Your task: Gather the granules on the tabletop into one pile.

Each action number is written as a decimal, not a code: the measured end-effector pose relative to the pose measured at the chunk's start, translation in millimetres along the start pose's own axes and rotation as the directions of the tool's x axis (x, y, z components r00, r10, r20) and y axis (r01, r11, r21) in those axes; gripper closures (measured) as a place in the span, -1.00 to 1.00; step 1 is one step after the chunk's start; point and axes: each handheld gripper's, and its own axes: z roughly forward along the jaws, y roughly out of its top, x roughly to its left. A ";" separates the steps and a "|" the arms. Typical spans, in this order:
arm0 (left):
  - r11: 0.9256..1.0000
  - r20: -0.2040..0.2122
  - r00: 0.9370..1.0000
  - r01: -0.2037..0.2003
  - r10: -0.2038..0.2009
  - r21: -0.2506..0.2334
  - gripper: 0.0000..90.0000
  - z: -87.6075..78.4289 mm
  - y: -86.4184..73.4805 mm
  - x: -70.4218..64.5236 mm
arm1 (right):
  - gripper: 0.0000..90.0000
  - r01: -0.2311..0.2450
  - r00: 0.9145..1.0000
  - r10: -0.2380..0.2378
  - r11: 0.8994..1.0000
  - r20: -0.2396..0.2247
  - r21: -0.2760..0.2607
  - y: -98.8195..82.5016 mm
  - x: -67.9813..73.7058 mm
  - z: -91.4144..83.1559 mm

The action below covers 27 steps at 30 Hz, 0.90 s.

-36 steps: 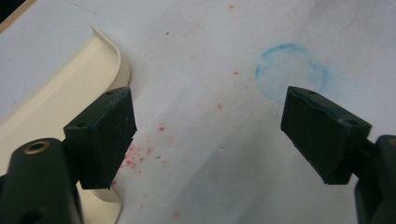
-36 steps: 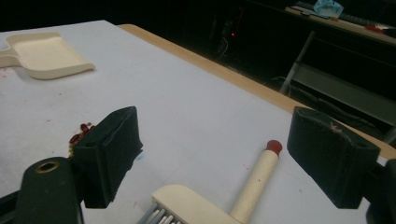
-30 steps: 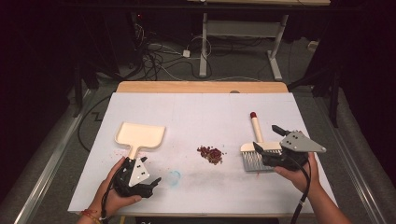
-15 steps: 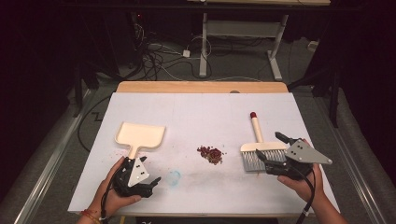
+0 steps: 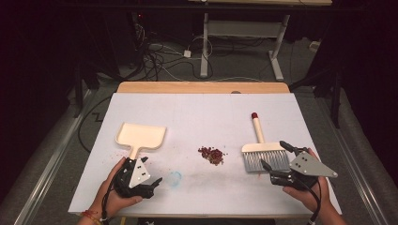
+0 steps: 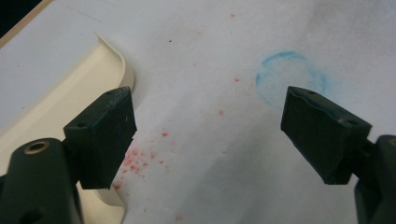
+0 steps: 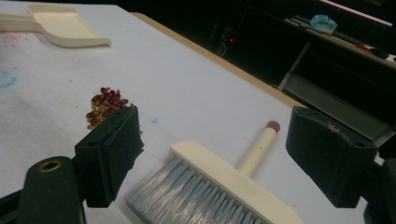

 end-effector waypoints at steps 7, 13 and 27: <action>1.000 -0.009 1.000 -0.009 0.009 -0.007 -0.61 0.5 1.7 -0.3 | -0.58 0.012 1.000 -0.012 0.999 0.001 0.030 -15.4 4.9 -1.8; 1.000 -0.014 1.000 -0.008 0.008 -0.013 -0.61 0.8 3.0 0.0 | -0.58 0.008 1.000 -0.006 0.999 -0.021 0.050 -26.1 9.2 -1.1; 1.000 -0.016 0.999 -0.028 0.028 -0.006 -0.61 -1.8 0.3 -3.3 | -0.58 0.023 0.999 -0.021 0.998 -0.035 0.051 -23.8 16.8 1.1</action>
